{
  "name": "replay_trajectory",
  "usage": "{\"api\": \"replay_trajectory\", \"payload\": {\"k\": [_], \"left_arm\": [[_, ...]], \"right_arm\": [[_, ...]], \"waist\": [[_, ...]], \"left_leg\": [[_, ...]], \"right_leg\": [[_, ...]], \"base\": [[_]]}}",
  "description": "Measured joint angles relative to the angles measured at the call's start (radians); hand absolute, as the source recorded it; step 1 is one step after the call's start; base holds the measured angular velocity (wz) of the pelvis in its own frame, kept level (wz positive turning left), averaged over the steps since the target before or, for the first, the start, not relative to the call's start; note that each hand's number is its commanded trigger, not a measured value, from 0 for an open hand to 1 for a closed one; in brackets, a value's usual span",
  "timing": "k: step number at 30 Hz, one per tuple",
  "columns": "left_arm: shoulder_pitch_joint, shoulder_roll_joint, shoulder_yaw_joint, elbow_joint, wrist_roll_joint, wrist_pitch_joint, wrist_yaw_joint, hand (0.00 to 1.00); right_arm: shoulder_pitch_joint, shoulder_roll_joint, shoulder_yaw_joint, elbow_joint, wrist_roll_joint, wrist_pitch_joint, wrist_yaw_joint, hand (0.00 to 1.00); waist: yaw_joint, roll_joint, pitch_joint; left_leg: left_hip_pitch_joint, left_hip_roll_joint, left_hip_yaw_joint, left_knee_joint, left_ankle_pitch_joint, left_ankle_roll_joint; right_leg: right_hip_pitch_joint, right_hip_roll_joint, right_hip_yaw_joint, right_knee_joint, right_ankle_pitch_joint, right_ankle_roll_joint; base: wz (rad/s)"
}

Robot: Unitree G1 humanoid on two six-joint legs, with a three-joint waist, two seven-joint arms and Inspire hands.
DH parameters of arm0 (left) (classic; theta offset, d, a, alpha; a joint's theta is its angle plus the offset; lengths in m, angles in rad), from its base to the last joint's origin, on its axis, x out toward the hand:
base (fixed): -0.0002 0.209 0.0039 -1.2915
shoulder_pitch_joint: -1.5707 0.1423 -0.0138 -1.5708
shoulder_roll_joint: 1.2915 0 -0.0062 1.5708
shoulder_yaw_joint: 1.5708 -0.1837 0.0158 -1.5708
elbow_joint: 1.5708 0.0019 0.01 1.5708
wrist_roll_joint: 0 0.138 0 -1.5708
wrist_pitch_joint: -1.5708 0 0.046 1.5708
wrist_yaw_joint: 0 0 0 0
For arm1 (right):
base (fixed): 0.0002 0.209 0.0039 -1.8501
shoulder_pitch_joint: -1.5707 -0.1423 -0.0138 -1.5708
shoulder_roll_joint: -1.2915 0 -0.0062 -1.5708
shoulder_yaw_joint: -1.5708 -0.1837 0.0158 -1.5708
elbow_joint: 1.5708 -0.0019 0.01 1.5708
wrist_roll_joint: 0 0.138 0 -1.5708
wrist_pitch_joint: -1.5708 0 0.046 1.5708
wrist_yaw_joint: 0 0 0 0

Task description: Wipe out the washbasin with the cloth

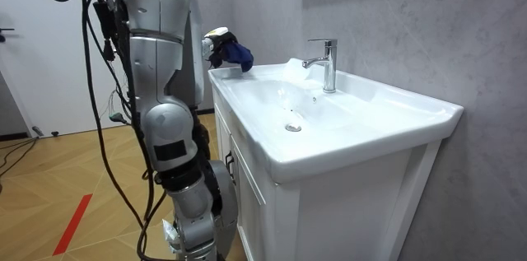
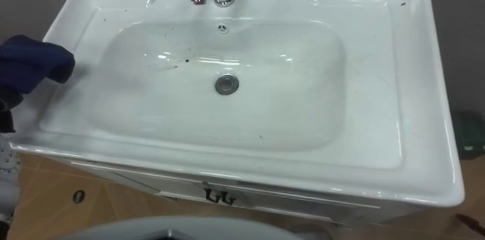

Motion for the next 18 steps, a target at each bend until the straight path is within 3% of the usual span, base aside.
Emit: {"api": "replay_trajectory", "payload": {"k": [10, 11, 13, 18], "left_arm": [[0.000, 0.002, 0.000, 0.008, 0.001, 0.032, -0.014, 1.00], [0.000, 0.002, 0.000, 0.014, 0.001, 0.034, -0.018, 0.78], [0.000, 0.002, 0.000, 0.040, 0.002, 0.038, -0.037, 0.00], [0.000, 0.001, -0.002, 0.073, 0.000, 0.056, -0.061, 0.00]], "right_arm": [[0.001, -0.003, 0.000, 0.000, 0.004, 0.001, -0.013, 0.00], [0.001, -0.004, 0.000, 0.000, 0.004, 0.001, -0.013, 0.00], [0.001, -0.005, 0.000, -0.003, 0.002, 0.002, -0.013, 0.00], [0.000, -0.007, 0.003, -0.012, 0.009, 0.003, -0.011, 0.00]], "waist": [[-0.001, -0.003, -0.0001], [-0.002, -0.003, 0.0000], [-0.002, -0.003, -0.0001], [-0.007, -0.006, 0.0002]], "left_leg": [[0.000, 0.000, 0.000, 0.000, 0.000, 0.000], [0.000, 0.000, 0.000, 0.000, 0.000, 0.000], [-0.003, 0.000, 0.000, 0.001, 0.000, 0.000], [-0.007, -0.001, 0.001, 0.002, 0.000, 0.000]], "right_leg": [[0.000, -0.002, -0.002, 0.001, 0.000, 0.000], [0.000, -0.005, -0.002, 0.001, 0.000, 0.000], [-0.002, -0.007, -0.003, 0.000, 0.000, 0.000], [-0.005, -0.008, -0.001, 0.000, 0.000, 0.000]], "base": [[0.00], [0.00], [0.00], [0.01]]}}
